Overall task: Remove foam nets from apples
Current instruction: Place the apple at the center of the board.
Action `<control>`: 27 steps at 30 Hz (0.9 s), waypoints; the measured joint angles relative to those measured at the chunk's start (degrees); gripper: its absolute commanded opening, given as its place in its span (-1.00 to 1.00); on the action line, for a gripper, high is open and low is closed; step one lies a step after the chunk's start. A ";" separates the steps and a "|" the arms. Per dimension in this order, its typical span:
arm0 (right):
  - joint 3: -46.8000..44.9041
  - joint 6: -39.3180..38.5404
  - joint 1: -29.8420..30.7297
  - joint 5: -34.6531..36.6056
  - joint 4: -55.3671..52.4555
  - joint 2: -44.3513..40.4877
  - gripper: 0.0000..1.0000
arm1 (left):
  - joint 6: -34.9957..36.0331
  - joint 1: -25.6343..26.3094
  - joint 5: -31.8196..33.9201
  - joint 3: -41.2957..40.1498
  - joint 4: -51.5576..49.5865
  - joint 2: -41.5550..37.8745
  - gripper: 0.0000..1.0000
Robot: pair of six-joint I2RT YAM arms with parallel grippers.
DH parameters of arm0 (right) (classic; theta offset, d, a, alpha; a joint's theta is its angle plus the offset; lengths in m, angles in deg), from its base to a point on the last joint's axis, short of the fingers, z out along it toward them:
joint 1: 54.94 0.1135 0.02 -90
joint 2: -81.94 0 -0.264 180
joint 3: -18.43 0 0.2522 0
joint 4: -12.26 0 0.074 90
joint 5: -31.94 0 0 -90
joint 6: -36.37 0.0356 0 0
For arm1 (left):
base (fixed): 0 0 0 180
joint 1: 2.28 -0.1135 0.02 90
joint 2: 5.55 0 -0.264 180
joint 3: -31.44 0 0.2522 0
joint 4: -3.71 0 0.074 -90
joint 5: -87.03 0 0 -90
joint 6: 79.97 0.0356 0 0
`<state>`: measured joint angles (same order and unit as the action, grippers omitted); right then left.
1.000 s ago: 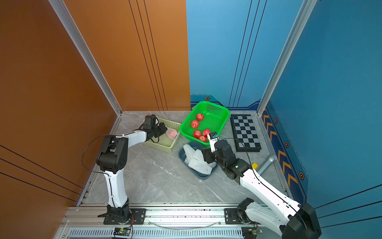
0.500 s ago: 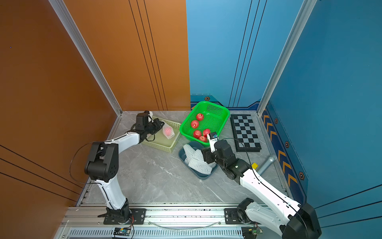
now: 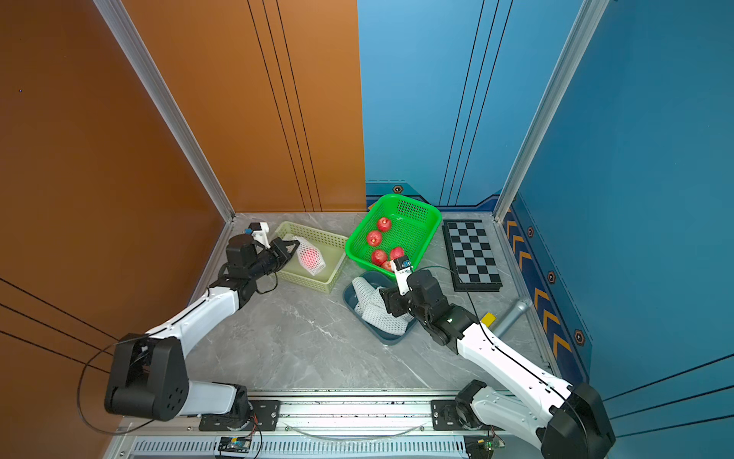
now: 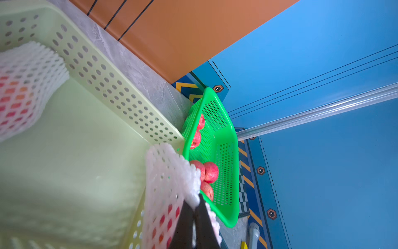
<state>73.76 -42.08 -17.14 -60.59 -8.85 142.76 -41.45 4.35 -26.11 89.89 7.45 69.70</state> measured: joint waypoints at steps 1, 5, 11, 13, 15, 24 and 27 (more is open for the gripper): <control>0.00 -0.33 0.74 -0.83 0.63 0.59 0.29 | 0.00 0.37 0.87 -2.27 -1.36 -3.43 -1.00; 0.00 -1.55 4.28 -4.92 4.02 3.80 0.33 | 0.02 4.11 5.33 -9.27 -7.82 -17.11 -1.00; 0.33 -3.06 9.92 -11.82 9.84 12.11 0.77 | -1.68 13.14 15.10 -17.84 -16.87 -34.25 -1.00; 0.85 -3.26 11.98 -13.40 10.86 14.95 0.77 | -3.08 16.70 18.82 -20.55 -19.43 -37.62 -1.00; 1.68 -3.45 14.03 -14.49 12.00 17.75 0.78 | -4.94 20.83 23.32 -23.52 -22.49 -41.13 -1.00; 3.02 -4.15 20.22 -17.38 15.39 23.43 0.85 | -13.94 31.15 38.18 -31.67 -30.82 -47.80 -1.00; 3.45 -4.07 21.18 -17.97 16.04 25.09 0.66 | -15.63 32.59 40.98 -31.98 -31.58 -46.38 -1.00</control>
<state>77.21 -46.15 4.04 -78.56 7.19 167.85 -57.08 36.94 14.88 57.91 -24.14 23.32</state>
